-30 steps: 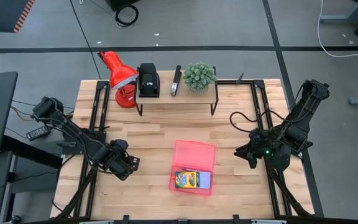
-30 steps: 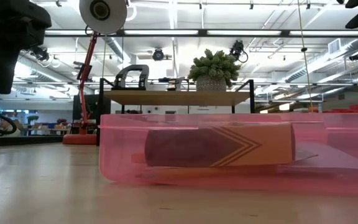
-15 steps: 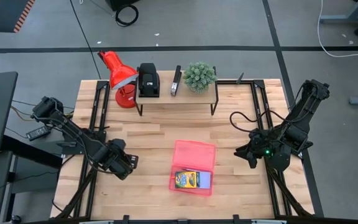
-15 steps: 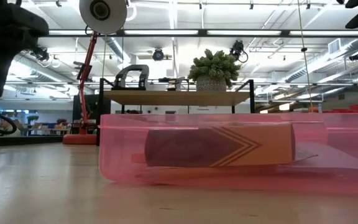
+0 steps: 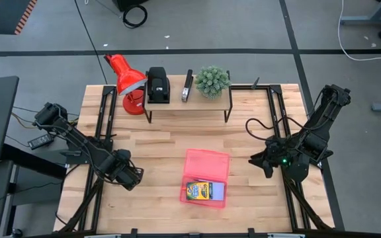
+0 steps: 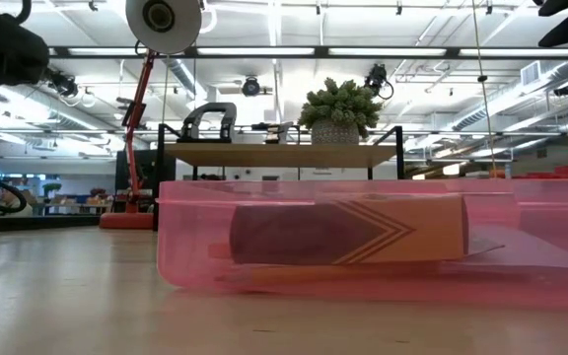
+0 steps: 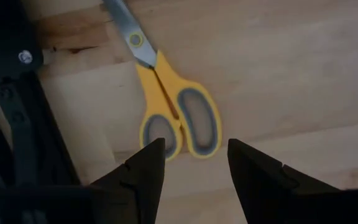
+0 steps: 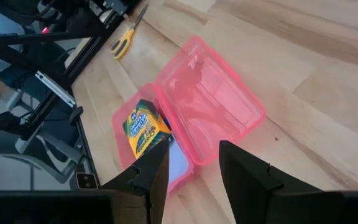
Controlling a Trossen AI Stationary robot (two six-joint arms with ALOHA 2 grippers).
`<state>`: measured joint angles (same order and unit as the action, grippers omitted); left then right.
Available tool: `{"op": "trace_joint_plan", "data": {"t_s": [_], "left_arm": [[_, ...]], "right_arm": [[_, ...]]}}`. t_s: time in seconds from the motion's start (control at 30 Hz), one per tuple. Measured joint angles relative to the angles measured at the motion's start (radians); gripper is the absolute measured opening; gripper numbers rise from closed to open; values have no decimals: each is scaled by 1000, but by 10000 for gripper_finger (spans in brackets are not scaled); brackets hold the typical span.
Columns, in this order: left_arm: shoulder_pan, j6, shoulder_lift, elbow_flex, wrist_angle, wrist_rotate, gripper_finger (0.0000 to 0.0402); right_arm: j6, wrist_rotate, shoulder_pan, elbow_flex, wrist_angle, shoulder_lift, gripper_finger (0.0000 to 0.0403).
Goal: Pack school essentials
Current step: Put the yellow scissors into the pink supply box
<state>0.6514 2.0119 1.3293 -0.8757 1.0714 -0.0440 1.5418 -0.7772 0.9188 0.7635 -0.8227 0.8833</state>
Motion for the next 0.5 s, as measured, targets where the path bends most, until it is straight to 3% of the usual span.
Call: {"op": "trace_joint_plan", "data": {"t_s": [0.27,0.5], "left_arm": [[0,-85,58,-1,23,154,182],[0,-30,120,-1,-27,166,183]], "right_arm": [[-27,-41,0,0,0,0,147],[-28,-41,0,0,1,0,147]]}}
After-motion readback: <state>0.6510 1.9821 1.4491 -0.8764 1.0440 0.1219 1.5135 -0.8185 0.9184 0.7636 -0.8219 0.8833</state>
